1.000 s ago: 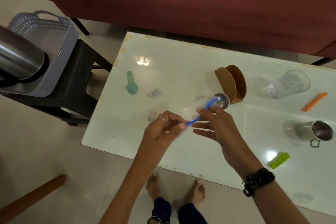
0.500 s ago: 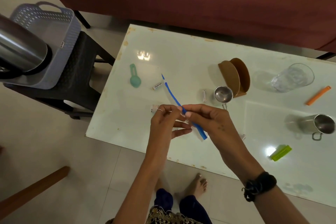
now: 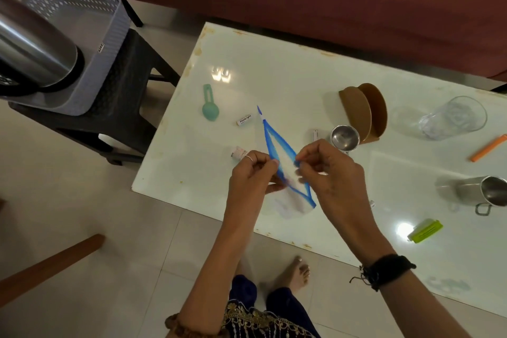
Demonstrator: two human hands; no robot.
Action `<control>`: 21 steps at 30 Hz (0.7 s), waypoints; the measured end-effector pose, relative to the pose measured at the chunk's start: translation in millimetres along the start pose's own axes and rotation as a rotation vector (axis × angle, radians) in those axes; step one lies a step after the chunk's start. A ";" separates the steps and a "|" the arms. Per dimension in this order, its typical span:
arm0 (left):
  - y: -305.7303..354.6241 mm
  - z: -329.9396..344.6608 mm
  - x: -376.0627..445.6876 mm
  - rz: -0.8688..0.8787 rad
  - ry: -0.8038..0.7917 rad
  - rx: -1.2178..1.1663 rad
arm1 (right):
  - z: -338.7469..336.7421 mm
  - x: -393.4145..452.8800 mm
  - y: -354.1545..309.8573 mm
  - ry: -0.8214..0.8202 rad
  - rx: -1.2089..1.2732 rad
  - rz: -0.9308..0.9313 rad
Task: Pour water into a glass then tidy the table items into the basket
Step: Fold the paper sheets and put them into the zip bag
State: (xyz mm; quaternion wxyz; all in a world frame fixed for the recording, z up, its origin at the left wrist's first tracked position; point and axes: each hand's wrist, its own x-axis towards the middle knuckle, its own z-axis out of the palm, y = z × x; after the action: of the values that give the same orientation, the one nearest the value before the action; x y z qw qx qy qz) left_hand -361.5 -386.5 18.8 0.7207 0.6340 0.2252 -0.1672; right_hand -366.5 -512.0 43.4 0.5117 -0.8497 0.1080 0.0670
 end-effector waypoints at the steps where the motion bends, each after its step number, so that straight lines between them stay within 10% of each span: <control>1: 0.0 0.9 0.6 0.033 0.039 0.047 | -2.7 0.4 0.3 0.039 -0.107 -0.038; 16: -9.3 30.8 -2.4 0.024 -0.046 0.100 | -6.4 17.8 11.5 -0.183 -1.015 0.164; 21: -3.8 39.8 -4.2 0.083 -0.074 0.112 | -11.2 24.3 9.8 -0.122 -0.981 0.058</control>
State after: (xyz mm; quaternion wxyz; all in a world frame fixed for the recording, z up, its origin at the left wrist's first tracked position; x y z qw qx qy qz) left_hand -362.6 -426.6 21.7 0.6983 0.6754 0.1624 -0.1728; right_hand -345.4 -529.1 34.8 0.0549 -0.9816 0.0572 0.1736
